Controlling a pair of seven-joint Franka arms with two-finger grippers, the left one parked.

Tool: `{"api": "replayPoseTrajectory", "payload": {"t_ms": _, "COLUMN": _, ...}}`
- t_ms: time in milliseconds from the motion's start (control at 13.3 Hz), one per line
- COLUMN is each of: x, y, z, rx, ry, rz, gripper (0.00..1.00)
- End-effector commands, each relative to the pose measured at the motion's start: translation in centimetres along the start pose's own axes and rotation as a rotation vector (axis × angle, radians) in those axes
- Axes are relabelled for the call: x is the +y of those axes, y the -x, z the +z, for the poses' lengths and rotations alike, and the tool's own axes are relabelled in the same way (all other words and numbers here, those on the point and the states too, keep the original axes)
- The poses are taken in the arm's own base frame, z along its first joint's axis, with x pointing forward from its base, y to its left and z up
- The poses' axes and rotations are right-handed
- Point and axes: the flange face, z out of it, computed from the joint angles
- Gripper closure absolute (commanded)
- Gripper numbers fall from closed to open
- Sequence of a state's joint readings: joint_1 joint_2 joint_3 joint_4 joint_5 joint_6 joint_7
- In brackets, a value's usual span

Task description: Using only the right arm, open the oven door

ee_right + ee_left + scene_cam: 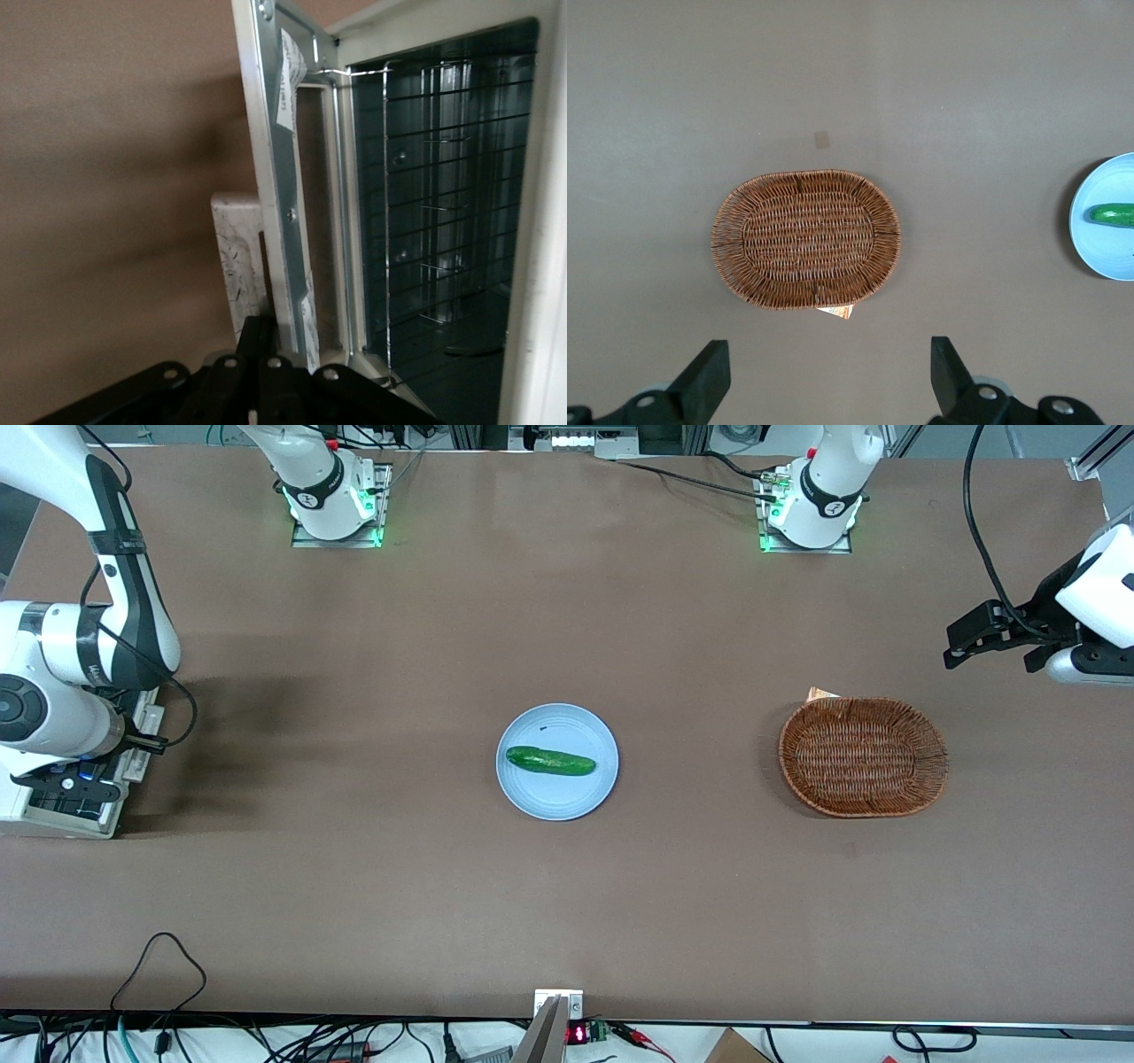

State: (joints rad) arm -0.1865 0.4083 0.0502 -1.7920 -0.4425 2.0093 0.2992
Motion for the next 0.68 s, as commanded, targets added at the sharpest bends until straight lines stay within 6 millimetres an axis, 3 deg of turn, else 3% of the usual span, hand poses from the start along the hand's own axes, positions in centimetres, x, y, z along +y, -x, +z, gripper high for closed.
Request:
{"api": "replayPoseTrajectory", "payload": {"t_ms": 0, "x": 0.3, "y": -1.3, "z": 4.6, "rx": 0.003, "ry": 0.002, "rz": 0.003, "gripper": 1.00}}
{"api": "replayPoseTrajectory", "payload": {"t_ms": 603, "x": -1.1, "y": -1.5, "z": 5.6, "rx": -0.007, "ry": -0.039, "rz": 0.008, "gripper": 1.00}}
